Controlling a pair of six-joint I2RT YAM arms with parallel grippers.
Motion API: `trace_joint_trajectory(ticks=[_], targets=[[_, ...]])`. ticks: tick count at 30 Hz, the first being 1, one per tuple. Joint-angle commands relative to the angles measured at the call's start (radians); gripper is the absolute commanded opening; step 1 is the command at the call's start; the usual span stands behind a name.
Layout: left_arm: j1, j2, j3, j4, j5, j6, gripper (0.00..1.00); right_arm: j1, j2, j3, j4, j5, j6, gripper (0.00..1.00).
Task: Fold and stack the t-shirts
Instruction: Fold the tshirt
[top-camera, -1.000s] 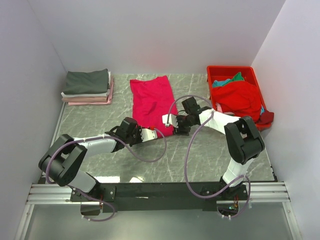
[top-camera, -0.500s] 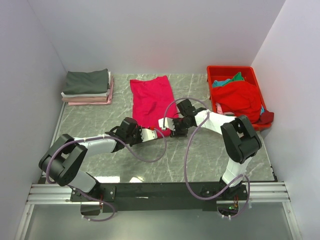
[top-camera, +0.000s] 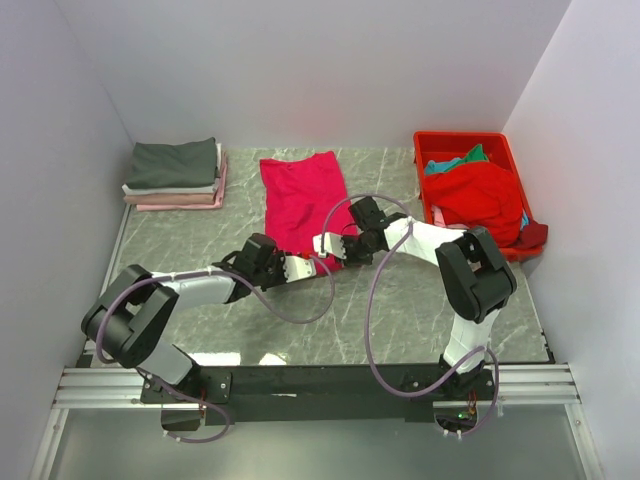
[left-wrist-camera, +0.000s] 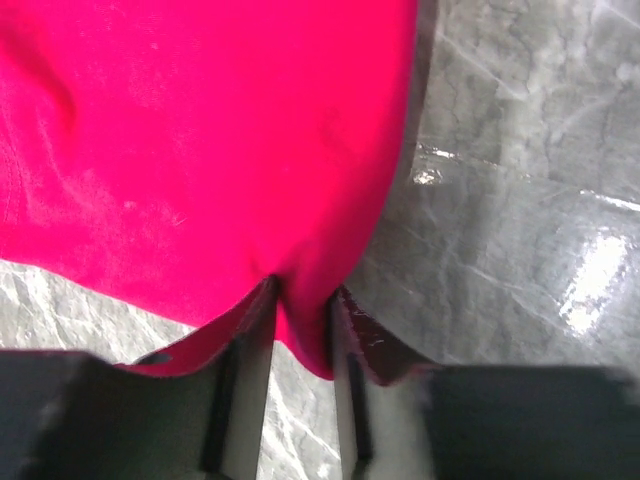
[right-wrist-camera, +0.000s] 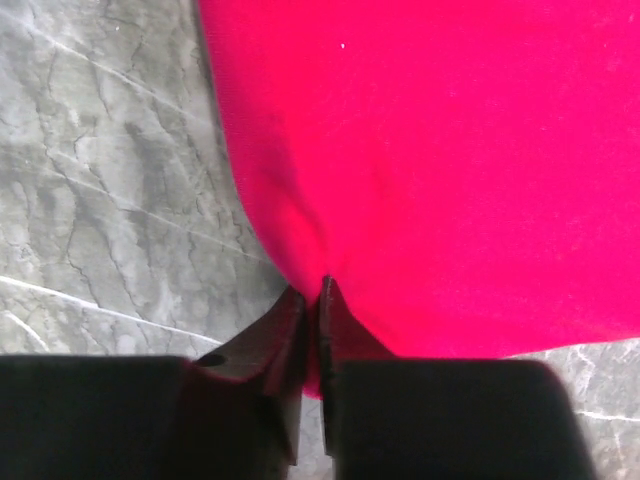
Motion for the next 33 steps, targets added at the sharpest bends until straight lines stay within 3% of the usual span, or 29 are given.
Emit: trace_joint_trajectory(ticks=[1, 2, 4, 8, 12, 21, 24, 30, 33], targets=[[-0.002, 0.052, -0.011, -0.073, -0.015, -0.003, 0.3, 0.003, 0.021, 0.018, -0.039, 0.014, 0.006, 0.08], [-0.002, 0.053, -0.009, -0.076, -0.015, -0.003, 0.11, 0.0, 0.016, 0.019, -0.044, -0.003, 0.003, 0.01], [-0.003, 0.046, -0.006, -0.088, -0.01, -0.004, 0.01, -0.013, 0.013, 0.036, -0.088, -0.032, 0.0, 0.0], [-0.006, -0.046, 0.005, -0.166, 0.031, -0.007, 0.0, -0.045, -0.025, 0.064, -0.22, -0.127, -0.055, 0.0], [-0.035, -0.175, 0.046, -0.346, 0.177, -0.03, 0.0, -0.056, -0.13, -0.02, -0.298, -0.182, -0.092, 0.0], [-0.237, -0.24, 0.13, -0.628, 0.373, -0.147, 0.0, -0.059, -0.456, -0.2, -0.537, -0.23, -0.151, 0.0], [-0.294, -0.269, 0.13, -0.645, 0.409, -0.201, 0.0, -0.06, -0.558, -0.224, -0.608, -0.256, -0.158, 0.0], [-0.281, -0.33, 0.113, -0.558, 0.286, -0.167, 0.0, -0.06, -0.579, -0.185, -0.495, -0.182, -0.031, 0.0], [-0.137, -0.261, 0.179, -0.519, 0.3, -0.089, 0.0, -0.071, -0.498, -0.094, -0.397, -0.144, 0.061, 0.0]])
